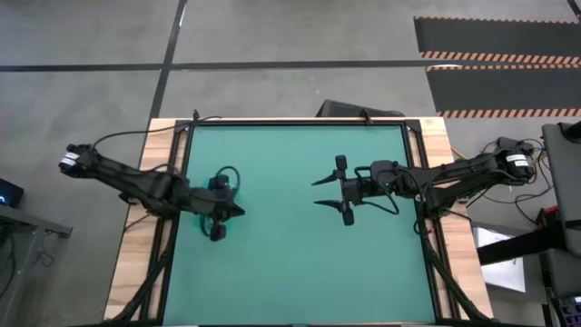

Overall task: Pick and place USB-C Cables
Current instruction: Return to Home Position

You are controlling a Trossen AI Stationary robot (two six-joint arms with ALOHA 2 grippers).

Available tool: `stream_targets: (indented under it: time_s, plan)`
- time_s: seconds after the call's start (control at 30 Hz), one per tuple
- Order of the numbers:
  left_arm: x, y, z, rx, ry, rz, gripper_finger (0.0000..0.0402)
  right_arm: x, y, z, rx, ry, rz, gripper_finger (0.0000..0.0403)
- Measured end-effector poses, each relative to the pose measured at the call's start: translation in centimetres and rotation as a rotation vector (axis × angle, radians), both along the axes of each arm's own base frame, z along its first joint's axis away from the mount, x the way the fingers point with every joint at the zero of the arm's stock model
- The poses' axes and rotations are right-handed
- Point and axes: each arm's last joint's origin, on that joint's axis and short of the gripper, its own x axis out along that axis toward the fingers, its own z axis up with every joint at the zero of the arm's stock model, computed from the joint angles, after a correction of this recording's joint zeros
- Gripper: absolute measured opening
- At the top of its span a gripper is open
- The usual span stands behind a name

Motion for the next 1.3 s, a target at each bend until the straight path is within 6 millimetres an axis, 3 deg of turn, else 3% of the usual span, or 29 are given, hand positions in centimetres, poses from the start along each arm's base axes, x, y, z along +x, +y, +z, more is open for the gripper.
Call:
stream_targets:
  time_s: [0.53, 0.87, 1.3]
  plan:
    - [-5.2, 2.2, -3.0, -0.071, -0.249, 0.044, 0.0003, -0.1, -0.9, -0.4, 0.013, 0.013, 0.013, 0.0221]
    - [-7.3, 3.0, -5.0, -0.067, -0.313, 0.099, 0.0004, -0.3, -1.7, -1.0, 0.020, 0.030, -0.002, 0.0221]
    - [-9.4, 3.7, -7.7, -0.099, -0.418, 0.138, 0.0004, -3.9, -2.5, -0.7, 0.054, -0.031, -0.013, 0.0221]
